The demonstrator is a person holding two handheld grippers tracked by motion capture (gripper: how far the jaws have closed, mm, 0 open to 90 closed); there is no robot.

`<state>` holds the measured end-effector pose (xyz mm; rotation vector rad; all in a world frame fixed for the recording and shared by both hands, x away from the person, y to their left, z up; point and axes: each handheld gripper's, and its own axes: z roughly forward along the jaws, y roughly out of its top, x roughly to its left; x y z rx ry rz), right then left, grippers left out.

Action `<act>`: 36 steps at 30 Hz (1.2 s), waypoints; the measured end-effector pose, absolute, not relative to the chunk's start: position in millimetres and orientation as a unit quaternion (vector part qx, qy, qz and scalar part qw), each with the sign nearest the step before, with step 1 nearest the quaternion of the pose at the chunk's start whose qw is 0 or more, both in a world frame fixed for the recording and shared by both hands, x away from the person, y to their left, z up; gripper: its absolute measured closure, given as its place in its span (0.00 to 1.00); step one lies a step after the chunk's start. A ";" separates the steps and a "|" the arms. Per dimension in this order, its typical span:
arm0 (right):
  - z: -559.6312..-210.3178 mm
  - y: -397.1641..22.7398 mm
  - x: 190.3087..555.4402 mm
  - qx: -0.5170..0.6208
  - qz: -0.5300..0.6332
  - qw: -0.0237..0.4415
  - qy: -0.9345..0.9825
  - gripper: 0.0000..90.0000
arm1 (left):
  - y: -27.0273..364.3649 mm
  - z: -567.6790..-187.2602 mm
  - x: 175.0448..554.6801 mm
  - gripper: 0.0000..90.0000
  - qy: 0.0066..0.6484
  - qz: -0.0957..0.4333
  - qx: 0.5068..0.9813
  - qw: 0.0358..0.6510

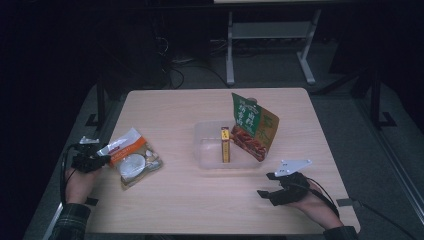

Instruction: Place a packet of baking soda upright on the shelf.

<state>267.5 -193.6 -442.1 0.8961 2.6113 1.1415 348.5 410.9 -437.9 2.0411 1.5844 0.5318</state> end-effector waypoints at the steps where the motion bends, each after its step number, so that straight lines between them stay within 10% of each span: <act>1: -442.0 -193.4 267.3 0.299 0.381 0.078 0.871 0.33 | 409.5 -438.7 351.2 1.00 0.580 0.194 0.750 0.251; 36: -441.8 -189.5 266.1 0.290 0.382 0.071 0.875 0.33 | 294.4 -442.3 382.7 1.00 0.431 0.159 0.839 0.293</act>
